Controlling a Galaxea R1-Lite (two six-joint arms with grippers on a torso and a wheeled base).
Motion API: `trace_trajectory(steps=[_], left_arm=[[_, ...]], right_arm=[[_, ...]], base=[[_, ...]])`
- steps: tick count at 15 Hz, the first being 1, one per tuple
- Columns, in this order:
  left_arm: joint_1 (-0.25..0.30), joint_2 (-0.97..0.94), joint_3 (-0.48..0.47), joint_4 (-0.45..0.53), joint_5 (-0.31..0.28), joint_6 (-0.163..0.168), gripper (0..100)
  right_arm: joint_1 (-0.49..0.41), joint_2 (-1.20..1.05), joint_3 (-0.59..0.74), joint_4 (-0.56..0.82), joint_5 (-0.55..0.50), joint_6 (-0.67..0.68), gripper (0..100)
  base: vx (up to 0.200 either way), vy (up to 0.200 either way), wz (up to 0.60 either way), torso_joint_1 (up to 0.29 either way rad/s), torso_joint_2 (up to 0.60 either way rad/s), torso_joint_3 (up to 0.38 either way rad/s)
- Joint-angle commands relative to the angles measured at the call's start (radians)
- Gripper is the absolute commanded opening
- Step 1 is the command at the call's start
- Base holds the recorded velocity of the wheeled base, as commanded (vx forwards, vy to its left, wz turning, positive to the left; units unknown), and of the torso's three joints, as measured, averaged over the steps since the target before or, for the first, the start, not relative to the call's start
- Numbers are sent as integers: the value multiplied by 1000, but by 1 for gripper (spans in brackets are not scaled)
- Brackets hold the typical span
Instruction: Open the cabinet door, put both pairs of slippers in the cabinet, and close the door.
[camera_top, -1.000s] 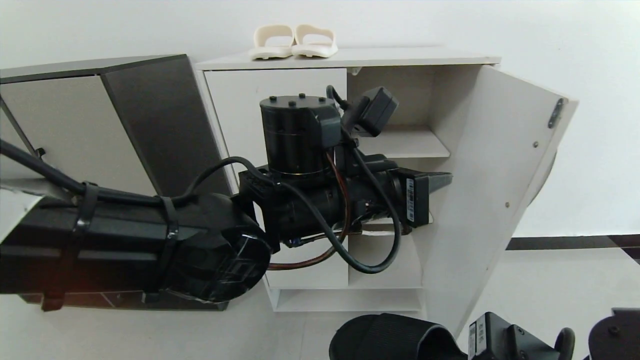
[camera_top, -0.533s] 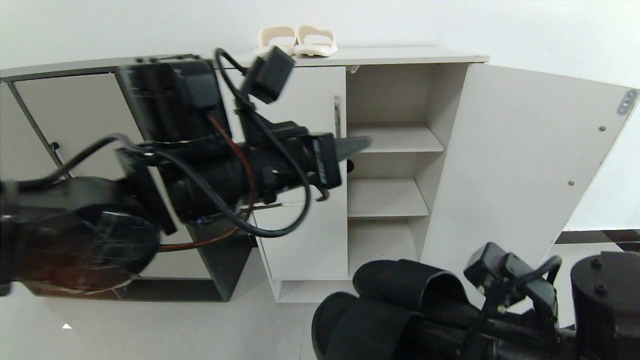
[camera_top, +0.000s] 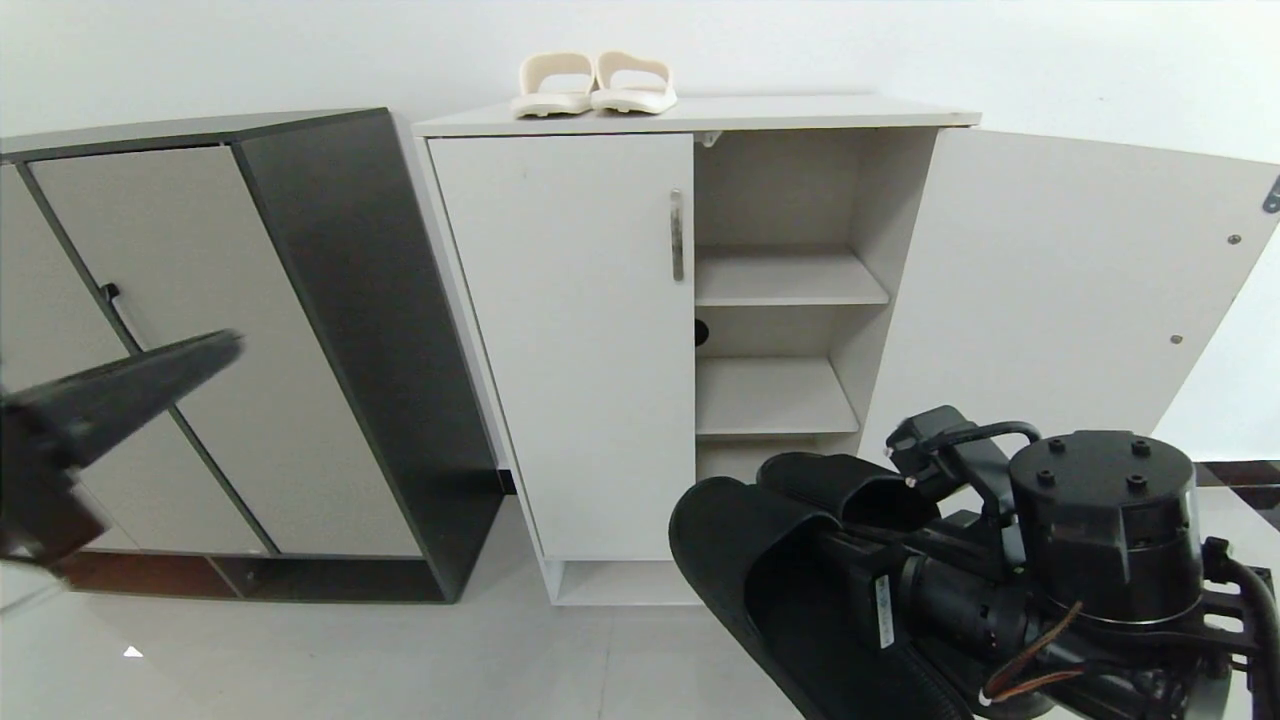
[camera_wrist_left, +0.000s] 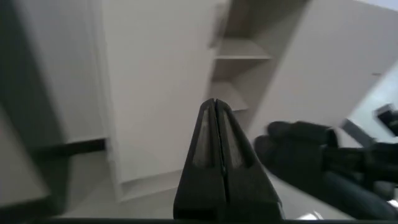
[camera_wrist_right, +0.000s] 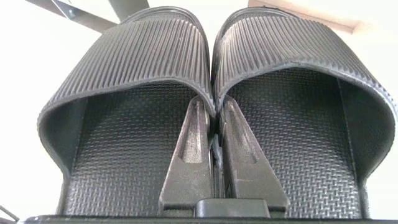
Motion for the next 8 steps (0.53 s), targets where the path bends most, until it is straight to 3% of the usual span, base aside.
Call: trace_trajectory(steps=[1,2,3,5,7,8], left_arm=[[255,-505,203,326,88,30,0],[332,-607,246,422,90,33,0],[373,-676,289,439,96,57,0],[464,-789,382,441,102,135,0],[464,-789,448,409,173,126,0],[456,-795,502,361,161,131,0]], right_arm=[[-4,13,-1,0,-1,0,0],[-10,13,-1,0,-2,-2,0],[-10,13,-1,0,-4,-2,0],[-10,14,-1,0,-4,-2,0],[-10,14,1,0,-4,-2,0],[-10,13,5,0,-4,-2,0]], base=[[0,0,0,0,0,0],[0,0,0,0,0,0],[0,0,0,0,0,0],[0,0,0,0,0,0],[0,0,0,0,0,0],[0,0,0,0,0,0]])
